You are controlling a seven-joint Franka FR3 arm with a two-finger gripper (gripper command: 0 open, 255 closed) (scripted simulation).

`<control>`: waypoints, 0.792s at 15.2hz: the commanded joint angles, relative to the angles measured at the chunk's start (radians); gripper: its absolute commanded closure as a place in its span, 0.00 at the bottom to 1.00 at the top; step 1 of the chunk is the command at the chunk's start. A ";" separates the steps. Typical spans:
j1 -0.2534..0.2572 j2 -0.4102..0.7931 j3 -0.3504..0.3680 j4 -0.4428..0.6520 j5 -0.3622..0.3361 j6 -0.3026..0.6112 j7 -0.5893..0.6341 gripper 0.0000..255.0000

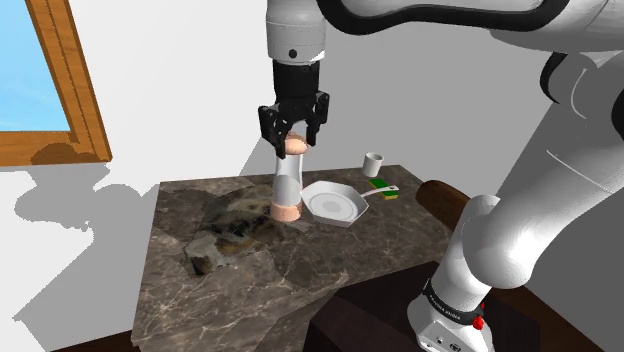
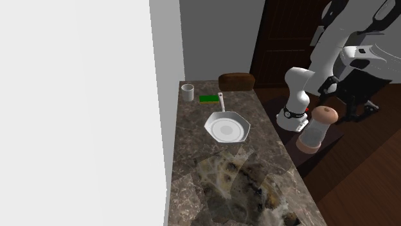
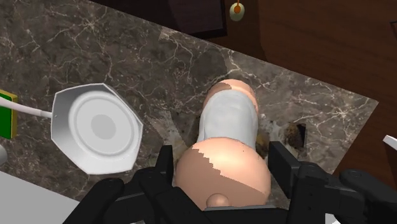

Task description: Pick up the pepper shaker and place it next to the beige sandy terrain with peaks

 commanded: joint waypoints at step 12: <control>0.007 -0.020 0.004 -0.190 0.009 0.171 0.015 1.00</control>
